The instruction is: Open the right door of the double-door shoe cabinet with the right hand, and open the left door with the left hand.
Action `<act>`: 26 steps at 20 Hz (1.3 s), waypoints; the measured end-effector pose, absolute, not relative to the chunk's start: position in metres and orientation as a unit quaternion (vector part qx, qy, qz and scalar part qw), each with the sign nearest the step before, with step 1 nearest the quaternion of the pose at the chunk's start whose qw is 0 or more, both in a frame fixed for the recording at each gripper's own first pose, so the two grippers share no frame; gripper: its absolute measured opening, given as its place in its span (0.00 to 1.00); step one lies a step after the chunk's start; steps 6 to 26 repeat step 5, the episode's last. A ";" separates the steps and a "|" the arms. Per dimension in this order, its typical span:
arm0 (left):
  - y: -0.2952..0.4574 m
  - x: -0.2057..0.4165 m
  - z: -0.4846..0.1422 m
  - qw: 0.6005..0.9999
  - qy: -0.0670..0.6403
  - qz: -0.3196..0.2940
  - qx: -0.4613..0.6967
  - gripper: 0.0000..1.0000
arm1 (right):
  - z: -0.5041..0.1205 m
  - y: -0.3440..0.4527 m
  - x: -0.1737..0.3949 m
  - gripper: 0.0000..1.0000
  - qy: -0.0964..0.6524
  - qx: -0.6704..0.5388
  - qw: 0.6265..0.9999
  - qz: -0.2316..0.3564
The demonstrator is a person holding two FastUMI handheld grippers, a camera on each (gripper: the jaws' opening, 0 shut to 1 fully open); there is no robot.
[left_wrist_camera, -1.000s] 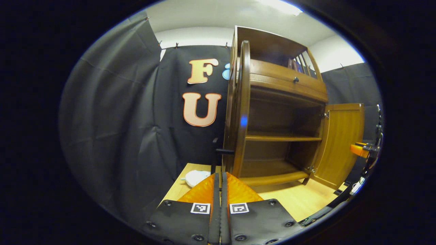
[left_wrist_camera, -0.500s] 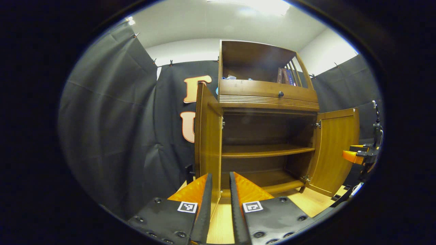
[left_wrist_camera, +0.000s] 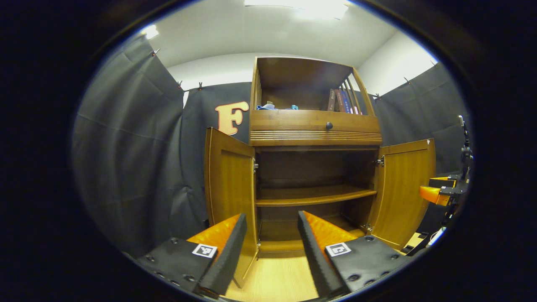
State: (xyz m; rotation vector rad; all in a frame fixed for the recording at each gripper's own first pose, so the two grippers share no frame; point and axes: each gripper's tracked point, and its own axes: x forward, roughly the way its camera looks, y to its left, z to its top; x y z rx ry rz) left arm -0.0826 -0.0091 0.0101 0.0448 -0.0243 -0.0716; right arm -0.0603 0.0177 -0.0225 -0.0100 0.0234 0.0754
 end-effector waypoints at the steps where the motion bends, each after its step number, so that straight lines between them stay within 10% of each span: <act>1: -0.009 -0.082 0.011 0.999 -0.013 -0.034 0.024 0.87 | -0.022 0.017 -0.061 0.92 0.011 -0.005 0.999 0.038; 3: -0.011 -0.081 0.011 0.999 -0.013 -0.030 0.028 1.00 | -0.019 0.015 -0.063 0.92 0.008 -0.006 0.999 0.035; 26: -0.013 -0.081 0.012 0.999 -0.014 -0.031 0.029 1.00 | -0.017 0.015 -0.064 0.92 0.005 -0.006 0.999 0.034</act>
